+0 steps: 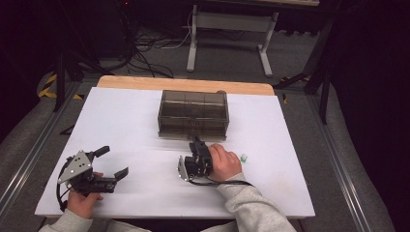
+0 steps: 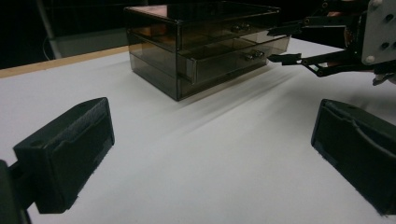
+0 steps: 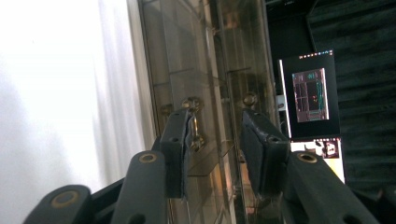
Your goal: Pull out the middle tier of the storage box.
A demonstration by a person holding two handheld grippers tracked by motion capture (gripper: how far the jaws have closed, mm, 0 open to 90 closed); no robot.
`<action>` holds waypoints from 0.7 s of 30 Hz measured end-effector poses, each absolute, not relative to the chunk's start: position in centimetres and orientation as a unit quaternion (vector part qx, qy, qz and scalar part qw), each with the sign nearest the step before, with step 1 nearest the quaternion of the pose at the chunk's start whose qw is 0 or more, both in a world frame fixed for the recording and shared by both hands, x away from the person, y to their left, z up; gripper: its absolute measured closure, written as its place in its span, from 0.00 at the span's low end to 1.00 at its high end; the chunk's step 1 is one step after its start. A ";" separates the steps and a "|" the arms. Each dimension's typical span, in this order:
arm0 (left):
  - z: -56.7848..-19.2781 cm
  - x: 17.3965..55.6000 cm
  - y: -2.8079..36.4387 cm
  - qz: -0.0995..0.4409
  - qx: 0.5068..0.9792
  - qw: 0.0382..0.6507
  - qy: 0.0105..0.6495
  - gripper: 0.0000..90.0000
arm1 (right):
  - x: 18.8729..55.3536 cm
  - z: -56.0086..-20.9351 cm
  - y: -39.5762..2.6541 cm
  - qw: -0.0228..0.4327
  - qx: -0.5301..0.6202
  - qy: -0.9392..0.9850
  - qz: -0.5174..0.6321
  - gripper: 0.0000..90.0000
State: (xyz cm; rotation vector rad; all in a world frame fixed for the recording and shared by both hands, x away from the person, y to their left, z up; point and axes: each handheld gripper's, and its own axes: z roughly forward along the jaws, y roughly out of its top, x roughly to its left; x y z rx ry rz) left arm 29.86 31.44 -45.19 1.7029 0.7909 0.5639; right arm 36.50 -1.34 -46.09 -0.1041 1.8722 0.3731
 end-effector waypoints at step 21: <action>-45.2 29.8 31.4 0.240 0.721 0.557 0.335 0.00 | 35.7 -43.4 -2.8 0.502 -0.029 0.818 0.280 0.51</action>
